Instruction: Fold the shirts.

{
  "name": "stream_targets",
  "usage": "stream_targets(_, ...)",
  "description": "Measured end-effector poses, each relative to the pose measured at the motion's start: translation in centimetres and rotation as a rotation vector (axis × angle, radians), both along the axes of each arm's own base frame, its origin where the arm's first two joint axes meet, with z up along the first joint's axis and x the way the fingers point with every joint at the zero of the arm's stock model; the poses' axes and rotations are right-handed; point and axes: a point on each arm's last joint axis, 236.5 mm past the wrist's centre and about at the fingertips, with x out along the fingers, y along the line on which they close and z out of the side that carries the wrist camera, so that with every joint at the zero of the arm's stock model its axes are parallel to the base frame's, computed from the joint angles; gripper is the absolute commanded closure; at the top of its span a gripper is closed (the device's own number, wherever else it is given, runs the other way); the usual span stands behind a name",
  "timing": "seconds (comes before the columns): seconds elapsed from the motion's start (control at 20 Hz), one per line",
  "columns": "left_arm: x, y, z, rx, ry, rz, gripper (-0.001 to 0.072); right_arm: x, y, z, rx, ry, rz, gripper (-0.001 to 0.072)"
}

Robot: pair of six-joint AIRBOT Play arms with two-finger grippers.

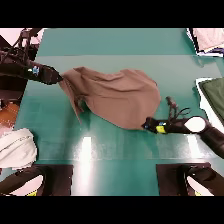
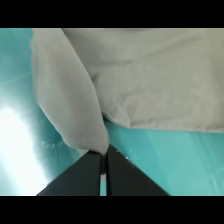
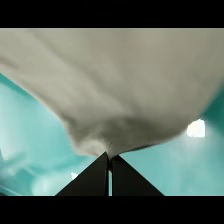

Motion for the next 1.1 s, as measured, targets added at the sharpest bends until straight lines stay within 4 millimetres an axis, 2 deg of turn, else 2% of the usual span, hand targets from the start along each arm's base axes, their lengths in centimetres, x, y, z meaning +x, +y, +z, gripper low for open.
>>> stream_targets(0.1, 0.7, 0.4, 2.5, -0.015, -0.059, 0.020, 0.0683, 3.4, -1.7, 5.2, 0.026, -0.159, -0.069, 0.0698)
stream_targets(0.2, 1.4, 1.0, 6.3, -0.034, -0.147, 0.044, 0.0683, 6.5, -4.6, 11.8, 0.030, -0.334, -0.144, 0.0698)
stream_targets(0.3, 1.6, 1.8, 11.2, -0.050, -0.262, 0.069, 0.0683, 8.3, -8.2, 18.7, 0.000, -0.496, -0.209, 0.0698)
stream_targets(0.4, 1.0, 2.6, 16.5, -0.061, -0.391, 0.088, 0.0683, 8.9, -11.9, 25.4, -0.061, -0.637, -0.258, 0.0697)
stream_targets(0.55, -1.4, 3.1, 24.1, -0.076, -0.583, 0.099, 0.0683, 8.1, -16.4, 34.1, -0.190, -0.785, -0.292, 0.0697)
stream_targets(0.65, -3.8, 3.3, 28.4, -0.089, -0.705, 0.107, 0.0683, 6.9, -18.3, 39.2, -0.279, -0.869, -0.307, 0.0698)
stream_targets(0.85, -9.9, 3.8, 35.8, -0.132, -0.949, 0.131, 0.0683, 4.1, -20.2, 47.8, -0.439, -1.029, -0.340, 0.0698)
stream_targets(1.0, -14.8, 3.8, 39.7, -0.172, -1.091, 0.134, 0.0684, 2.3, -20.7, 51.7, -0.541, -1.095, -0.354, 0.0698)
stream_targets(1.1, -16.9, 3.6, 40.8, -0.193, -1.134, 0.123, 0.0684, 1.6, -21.1, 52.6, -0.583, -1.100, -0.363, 0.0699)
